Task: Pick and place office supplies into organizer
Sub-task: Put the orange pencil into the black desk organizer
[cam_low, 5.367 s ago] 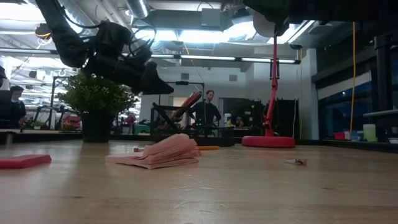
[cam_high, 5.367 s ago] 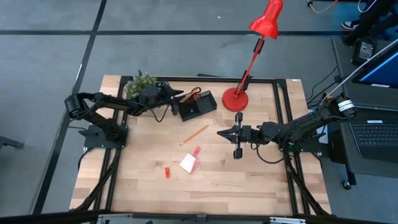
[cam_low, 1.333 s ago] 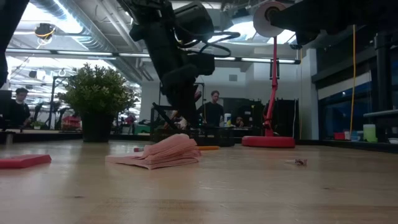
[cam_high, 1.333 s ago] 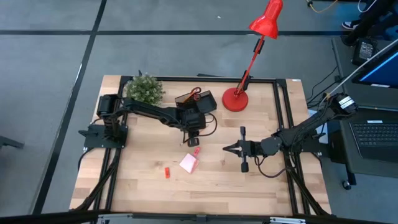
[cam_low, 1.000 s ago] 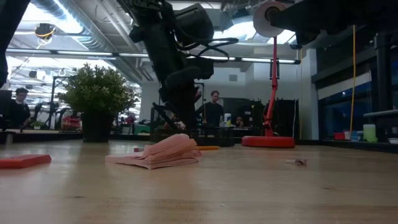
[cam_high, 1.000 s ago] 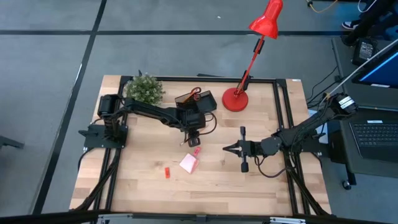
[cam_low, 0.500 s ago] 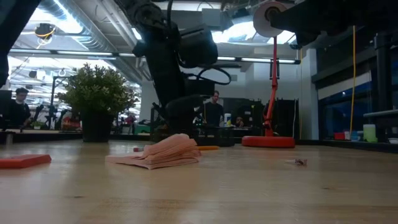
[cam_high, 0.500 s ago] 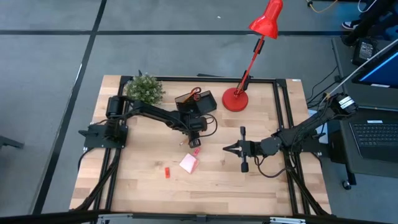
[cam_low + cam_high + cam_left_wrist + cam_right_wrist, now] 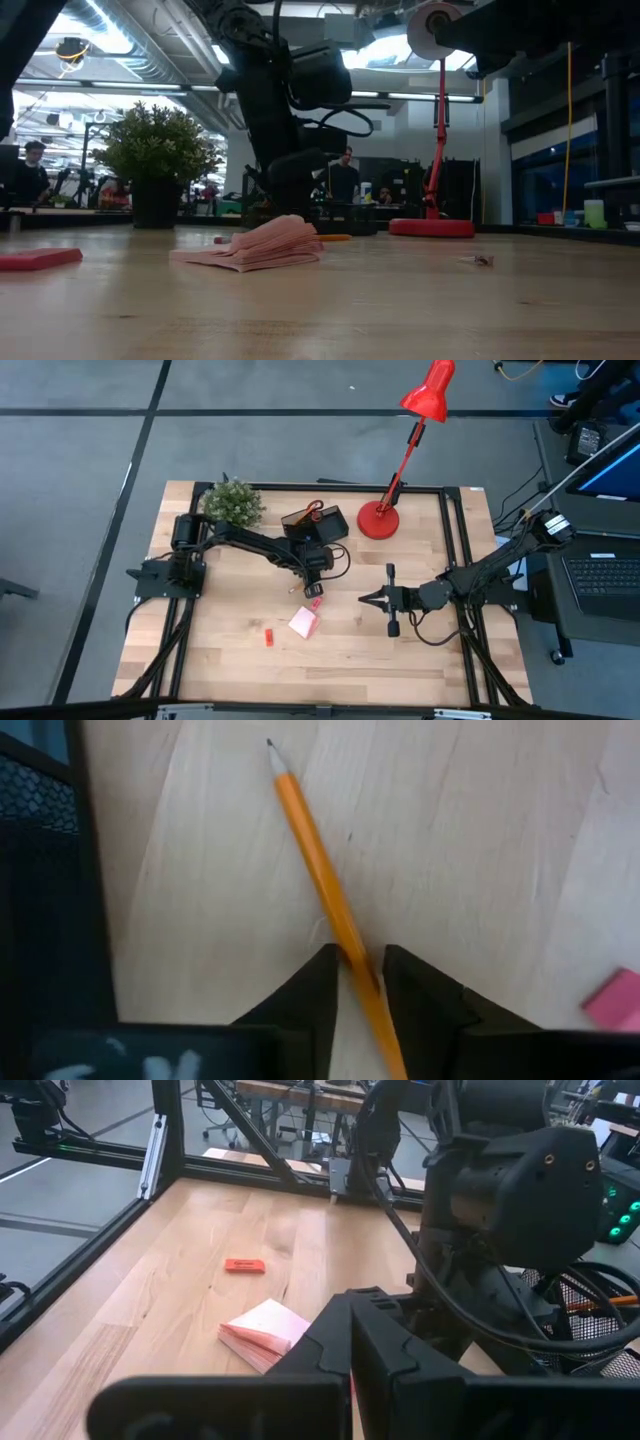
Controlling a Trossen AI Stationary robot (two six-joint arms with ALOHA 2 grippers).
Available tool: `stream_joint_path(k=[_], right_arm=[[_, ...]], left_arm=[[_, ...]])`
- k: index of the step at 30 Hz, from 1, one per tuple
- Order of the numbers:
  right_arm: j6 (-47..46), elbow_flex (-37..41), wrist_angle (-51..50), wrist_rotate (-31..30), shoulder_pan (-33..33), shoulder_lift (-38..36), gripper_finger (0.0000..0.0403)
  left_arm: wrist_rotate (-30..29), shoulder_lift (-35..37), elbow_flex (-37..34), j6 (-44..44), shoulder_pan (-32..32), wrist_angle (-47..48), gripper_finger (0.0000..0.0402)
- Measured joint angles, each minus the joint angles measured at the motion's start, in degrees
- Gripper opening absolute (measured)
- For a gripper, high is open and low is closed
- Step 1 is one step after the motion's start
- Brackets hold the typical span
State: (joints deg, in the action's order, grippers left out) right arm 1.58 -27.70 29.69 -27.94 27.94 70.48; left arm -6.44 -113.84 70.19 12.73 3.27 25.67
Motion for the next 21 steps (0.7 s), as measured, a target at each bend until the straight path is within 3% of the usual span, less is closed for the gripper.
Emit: stream_joint_path(k=[9, 21], right_arm=[[-0.02, 0.0, -0.1, 0.0, 0.0, 0.0, 0.0004], [-0.04, 0.0, -0.92, 0.0, 0.0, 0.0, 0.0004]], left_arm=[[0.87, -0.11, -0.04, -0.92, -0.06, 0.13, 0.0015], [1.26, 1.53, -0.36, -4.09, -0.13, 0.32, 0.0011]])
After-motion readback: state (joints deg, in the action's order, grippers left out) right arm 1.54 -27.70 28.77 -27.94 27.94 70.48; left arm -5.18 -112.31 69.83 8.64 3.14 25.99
